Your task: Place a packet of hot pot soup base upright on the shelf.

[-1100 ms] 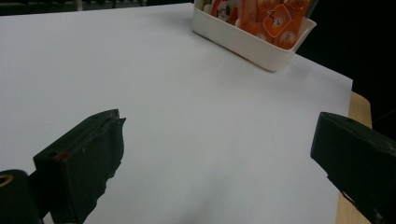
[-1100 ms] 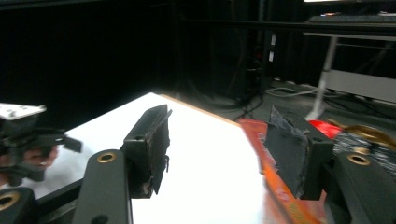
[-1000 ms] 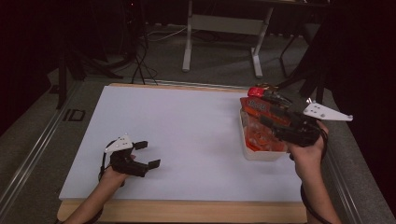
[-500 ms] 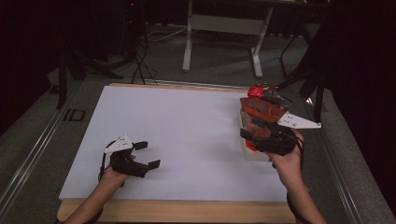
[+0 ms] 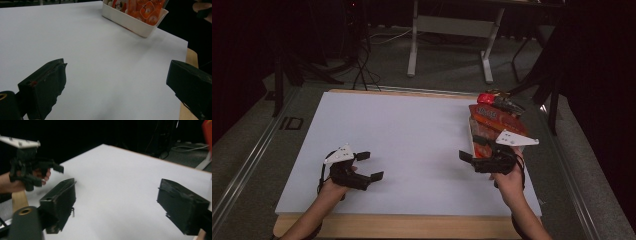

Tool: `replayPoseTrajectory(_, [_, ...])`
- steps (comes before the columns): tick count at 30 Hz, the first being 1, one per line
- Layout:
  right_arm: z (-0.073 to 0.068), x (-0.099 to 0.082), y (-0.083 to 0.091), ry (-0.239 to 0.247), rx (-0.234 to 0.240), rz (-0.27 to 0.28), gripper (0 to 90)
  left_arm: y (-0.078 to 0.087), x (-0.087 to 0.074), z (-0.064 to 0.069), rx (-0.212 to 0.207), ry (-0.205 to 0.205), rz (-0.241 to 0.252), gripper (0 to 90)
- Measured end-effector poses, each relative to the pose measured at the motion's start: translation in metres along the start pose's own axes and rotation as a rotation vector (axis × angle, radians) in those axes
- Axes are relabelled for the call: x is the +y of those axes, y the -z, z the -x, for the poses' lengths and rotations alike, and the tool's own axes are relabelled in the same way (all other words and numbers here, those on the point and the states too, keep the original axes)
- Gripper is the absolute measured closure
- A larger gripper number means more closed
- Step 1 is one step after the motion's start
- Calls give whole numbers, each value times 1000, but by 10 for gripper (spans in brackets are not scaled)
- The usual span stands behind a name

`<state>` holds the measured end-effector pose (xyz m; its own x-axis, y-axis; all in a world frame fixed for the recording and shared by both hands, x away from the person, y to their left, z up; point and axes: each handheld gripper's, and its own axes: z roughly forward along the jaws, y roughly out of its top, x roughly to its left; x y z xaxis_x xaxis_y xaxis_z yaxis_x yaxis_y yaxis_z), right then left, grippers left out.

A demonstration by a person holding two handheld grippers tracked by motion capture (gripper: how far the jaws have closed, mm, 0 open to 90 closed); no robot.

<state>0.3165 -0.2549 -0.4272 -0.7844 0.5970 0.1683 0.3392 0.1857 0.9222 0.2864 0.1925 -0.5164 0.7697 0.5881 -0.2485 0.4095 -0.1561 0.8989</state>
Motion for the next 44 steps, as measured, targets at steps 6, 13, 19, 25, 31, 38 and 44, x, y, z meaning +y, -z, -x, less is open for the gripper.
replayPoseTrajectory(6, [-2,-11,-8,36,26,-42,139,0,0,0,1,-6,-2,27])
replayPoseTrajectory(13, [-1,-24,-14,37,33,-99,139,0,-1,0,0,-7,-1,27])
replayPoseTrajectory(19, [0,-35,-21,50,21,-140,139,0,0,0,1,-10,0,26])
replayPoseTrajectory(25, [1,-45,-30,53,23,-185,139,2,-1,-2,3,-4,12,27])
replayPoseTrajectory(31, [4,-55,-37,48,27,-230,139,1,-2,0,6,-21,-2,26])
replayPoseTrajectory(38, [6,-58,-39,76,23,-252,139,0,-3,0,1,-23,-6,27])
replayPoseTrajectory(44, [9,-60,-40,75,32,-250,140,-1,-4,-2,-10,-2,1,27])
